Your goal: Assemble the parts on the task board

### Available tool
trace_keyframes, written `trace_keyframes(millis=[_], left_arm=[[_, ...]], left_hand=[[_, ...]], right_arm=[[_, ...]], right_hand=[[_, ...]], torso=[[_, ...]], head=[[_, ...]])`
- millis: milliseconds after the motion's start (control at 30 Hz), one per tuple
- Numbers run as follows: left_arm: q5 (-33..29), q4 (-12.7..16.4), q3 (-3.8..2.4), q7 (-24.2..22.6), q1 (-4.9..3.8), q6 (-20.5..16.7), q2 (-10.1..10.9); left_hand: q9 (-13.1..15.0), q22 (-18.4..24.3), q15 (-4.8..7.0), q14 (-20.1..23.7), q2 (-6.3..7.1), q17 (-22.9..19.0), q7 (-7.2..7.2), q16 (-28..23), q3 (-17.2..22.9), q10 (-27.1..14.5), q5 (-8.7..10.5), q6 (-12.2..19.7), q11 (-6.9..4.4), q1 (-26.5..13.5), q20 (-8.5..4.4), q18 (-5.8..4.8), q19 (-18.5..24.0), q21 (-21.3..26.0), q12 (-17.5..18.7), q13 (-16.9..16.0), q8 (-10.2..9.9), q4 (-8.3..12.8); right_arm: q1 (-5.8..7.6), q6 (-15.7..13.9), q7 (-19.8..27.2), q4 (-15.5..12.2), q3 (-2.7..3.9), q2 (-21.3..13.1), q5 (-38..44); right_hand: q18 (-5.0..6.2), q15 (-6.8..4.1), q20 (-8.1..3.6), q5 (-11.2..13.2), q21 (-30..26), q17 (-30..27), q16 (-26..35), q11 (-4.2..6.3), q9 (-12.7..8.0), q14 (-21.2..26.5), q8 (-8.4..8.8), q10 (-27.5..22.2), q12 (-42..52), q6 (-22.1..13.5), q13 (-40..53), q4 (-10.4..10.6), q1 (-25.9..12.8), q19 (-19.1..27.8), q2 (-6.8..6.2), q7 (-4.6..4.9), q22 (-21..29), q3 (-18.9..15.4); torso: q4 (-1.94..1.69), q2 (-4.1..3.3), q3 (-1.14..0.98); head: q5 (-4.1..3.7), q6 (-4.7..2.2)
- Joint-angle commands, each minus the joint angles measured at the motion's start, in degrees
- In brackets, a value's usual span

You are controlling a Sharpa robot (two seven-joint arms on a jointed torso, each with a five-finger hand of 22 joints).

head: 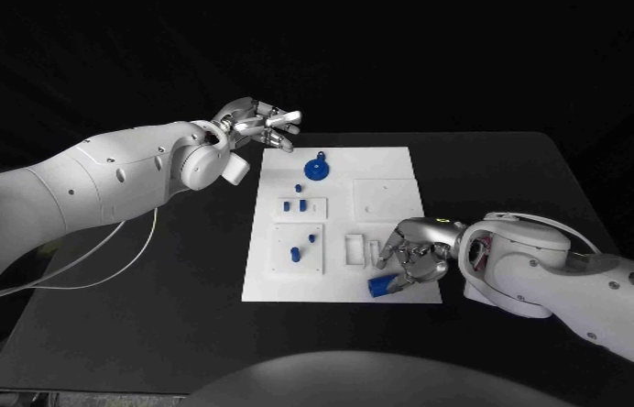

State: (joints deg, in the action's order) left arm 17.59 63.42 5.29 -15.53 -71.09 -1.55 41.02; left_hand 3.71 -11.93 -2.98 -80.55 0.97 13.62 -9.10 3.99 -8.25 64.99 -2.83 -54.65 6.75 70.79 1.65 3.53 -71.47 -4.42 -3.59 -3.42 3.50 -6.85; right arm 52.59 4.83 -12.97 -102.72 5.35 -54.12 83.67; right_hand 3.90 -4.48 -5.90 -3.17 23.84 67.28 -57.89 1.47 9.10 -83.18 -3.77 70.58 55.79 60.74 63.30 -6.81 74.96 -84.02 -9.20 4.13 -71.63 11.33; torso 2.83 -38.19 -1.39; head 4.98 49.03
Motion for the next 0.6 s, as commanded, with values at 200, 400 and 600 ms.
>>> trace_keyframes(millis=[200, 400, 600], left_arm=[[0.3, 0.2, -0.02, -0.3, 0.02, 0.4, 0.0], [0.3, 0.2, 0.0, -0.3, 0.02, 0.4, 0.1], [0.5, 0.2, 0.03, -0.2, 0.02, 0.5, 0.2]], left_hand=[[0.1, 0.1, 0.06, 0.2, -0.67, 0.1, 0.06, -0.1, 0.0, -0.4, 0.12, 0.3, -0.14, 0.0, 0.09, -0.42, -0.2, -0.1, 0.0, -0.1, 0.2, 0.3], [0.1, 0.1, 0.06, 0.2, -0.67, 0.1, 0.06, -0.1, 0.0, -0.4, 0.12, 0.3, -0.14, 0.0, 0.09, -0.42, -0.2, -0.1, 0.0, -0.1, 0.2, 0.3], [0.1, 0.2, 0.07, 0.2, -0.72, 0.1, 0.08, -0.1, -0.1, -0.4, 0.12, 0.2, -0.15, 0.1, 0.08, -0.44, -0.2, -0.1, 0.0, -0.1, 0.2, 0.4]], right_arm=[[-1.5, -6.0, 8.0, -0.8, -0.26, 0.0, 9.7], [-2.23, -7.2, 7.6, -1.6, -0.47, -0.2, 12.9], [-3.45, -8.6, 5.3, -2.0, -0.63, -0.3, 18.3]], right_hand=[[0.14, -0.19, -0.03, 0.1, -0.7, -0.2, 0.5, 0.23, -0.2, 0.3, 0.09, -0.3, -0.3, 0.1, -0.2, -0.5, 0.3, -1.6, -0.39, -0.15, 0.0, -0.2], [0.11, -0.14, 0.03, -0.3, -0.8, -0.1, 0.3, 0.25, -0.3, 0.2, 0.14, -0.2, 0.2, -0.1, -0.2, -0.4, -0.1, -2.0, -0.76, -0.24, -0.3, -2.5], [0.04, -0.15, 0.01, -0.2, -0.2, 0.5, -0.5, 0.29, -0.1, 0.0, 0.11, 0.6, 2.6, -0.9, 1.6, 0.3, 0.2, -2.1, -1.86, -0.26, -1.1, -4.3]], torso=[[-0.14, -0.08, -0.08], [-0.06, -0.05, 0.0], [-0.12, -0.06, -0.03]], head=[[-0.1, 0.17], [-0.04, 0.27], [-0.03, 0.3]])
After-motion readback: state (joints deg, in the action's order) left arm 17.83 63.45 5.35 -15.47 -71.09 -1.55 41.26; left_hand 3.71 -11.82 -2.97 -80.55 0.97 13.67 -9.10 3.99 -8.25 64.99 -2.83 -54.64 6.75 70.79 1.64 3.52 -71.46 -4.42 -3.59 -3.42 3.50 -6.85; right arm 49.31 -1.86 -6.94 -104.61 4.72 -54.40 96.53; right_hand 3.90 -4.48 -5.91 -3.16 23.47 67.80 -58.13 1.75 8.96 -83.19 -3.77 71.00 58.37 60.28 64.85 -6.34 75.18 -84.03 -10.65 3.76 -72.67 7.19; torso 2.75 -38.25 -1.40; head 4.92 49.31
